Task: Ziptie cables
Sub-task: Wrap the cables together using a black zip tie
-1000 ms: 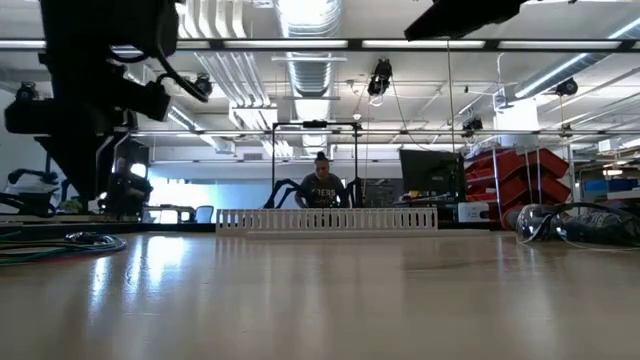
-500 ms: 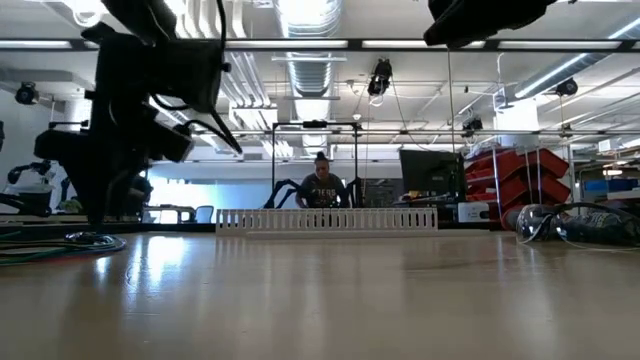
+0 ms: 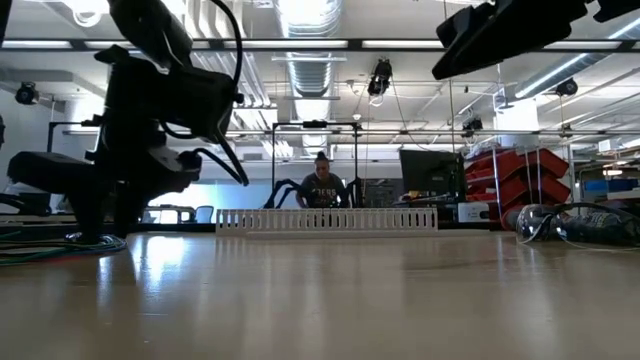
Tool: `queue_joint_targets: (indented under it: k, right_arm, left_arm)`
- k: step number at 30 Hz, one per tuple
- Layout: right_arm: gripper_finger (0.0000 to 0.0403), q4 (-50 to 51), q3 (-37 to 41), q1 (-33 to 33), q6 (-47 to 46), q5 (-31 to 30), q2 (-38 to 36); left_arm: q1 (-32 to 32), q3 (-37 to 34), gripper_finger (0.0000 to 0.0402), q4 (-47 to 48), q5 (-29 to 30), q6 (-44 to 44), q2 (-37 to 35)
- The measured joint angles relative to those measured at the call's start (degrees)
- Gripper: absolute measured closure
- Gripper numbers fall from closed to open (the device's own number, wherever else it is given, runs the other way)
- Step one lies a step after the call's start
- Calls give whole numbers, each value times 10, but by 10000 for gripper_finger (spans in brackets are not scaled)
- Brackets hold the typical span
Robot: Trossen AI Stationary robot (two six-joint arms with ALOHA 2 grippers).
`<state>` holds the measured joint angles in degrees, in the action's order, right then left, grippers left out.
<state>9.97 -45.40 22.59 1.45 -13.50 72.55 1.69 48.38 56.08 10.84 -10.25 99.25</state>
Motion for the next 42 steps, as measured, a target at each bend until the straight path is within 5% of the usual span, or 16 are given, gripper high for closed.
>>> queue_joint_targets:
  k: [6,10,18,24,30,38,42]
  right_arm:
    - [281,26,0,0,-30,0,0]
    - [298,47,-3,7,-45,-16,0]
    - [357,233,-91,46,-122,-114,-1]
    - [383,319,-90,63,-278,6,-1]
    - [401,375,-47,114,-500,101,8]
    - [400,414,-25,182,-719,217,62]
    - [400,474,-25,195,-733,290,93]
  left_arm:
    - [4,-3,386,-13,-3,-20,1]
    - [15,1,394,-13,33,16,-1]
    - [70,110,401,50,220,182,-14]
    - [107,182,401,47,307,330,-34]
    - [158,174,401,-94,338,411,-43]
    - [184,156,401,-260,337,257,-40]
    - [170,159,402,-358,338,138,-40]
